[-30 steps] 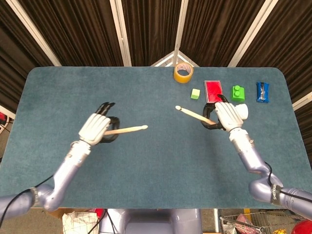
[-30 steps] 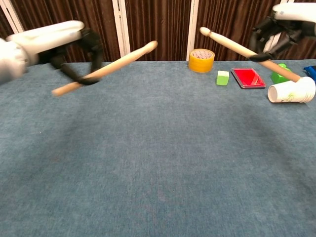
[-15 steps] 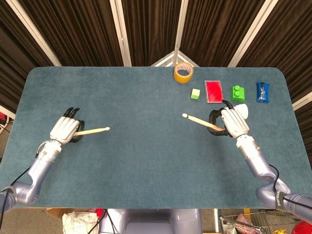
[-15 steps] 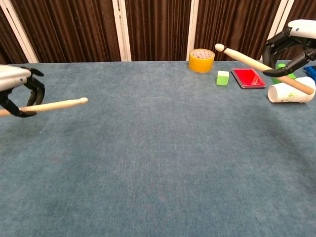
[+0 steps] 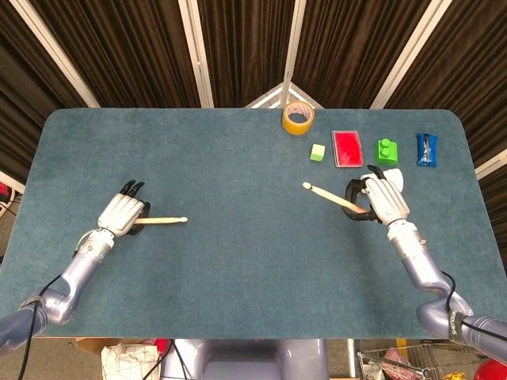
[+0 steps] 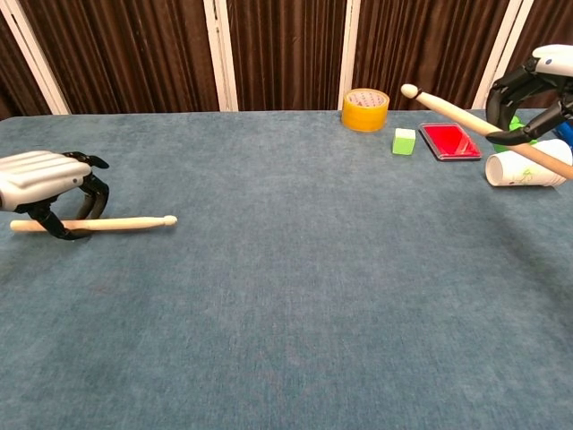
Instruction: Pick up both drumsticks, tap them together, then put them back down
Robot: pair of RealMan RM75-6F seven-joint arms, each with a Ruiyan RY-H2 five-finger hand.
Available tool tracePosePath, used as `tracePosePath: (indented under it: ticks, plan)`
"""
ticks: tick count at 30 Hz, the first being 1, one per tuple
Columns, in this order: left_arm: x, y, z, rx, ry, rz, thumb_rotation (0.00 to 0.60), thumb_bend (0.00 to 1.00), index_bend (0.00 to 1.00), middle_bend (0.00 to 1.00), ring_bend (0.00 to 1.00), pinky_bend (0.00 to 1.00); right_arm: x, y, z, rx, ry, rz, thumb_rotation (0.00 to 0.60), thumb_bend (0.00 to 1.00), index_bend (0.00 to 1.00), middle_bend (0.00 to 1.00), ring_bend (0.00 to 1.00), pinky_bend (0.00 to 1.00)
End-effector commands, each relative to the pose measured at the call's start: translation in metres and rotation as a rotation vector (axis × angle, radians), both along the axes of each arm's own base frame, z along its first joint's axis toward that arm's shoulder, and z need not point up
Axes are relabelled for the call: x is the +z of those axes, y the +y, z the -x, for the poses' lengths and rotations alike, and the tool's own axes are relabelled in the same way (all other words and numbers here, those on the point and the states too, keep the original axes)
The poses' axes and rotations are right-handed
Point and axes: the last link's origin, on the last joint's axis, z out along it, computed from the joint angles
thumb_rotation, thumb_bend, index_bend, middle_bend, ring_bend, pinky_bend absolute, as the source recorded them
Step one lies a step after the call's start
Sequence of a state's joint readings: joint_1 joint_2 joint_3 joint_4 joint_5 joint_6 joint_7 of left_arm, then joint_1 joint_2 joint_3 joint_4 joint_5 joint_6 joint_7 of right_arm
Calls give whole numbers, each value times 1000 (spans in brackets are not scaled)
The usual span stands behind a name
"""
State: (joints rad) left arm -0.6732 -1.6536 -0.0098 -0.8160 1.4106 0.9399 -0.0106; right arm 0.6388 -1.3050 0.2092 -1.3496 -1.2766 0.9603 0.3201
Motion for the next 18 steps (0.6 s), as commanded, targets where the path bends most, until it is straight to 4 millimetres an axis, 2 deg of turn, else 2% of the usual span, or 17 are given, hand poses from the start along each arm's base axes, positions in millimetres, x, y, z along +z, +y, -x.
tracePosePath:
  ticks: [1,4,7,12,18]
  plan:
    - [2,3,1,14,-8,-16,600,507,591,566,63,0,1,0,1,-3,-3,2,600,412,705,612,422,71]
    - [2,5,1,24,-12,-23,600,507,581,561,57,0,2,1,2,-6,-2,2,600,411,705,612,422,71]
    - [1,6,3,40,1,-15,600,507,531,518,23,0,3,1,3,-12,0,0,600,411,705,612,422,71]
    - [1,7,5,52,37,0,600,481,407,369,0,0,4,-1,5,-21,-2,5,600,412,705,612,422,71]
    - [5,1,4,102,-19,21,600,477,324,358,0,0,4,-2,6,-24,-2,8,600,411,705,612,422,71]
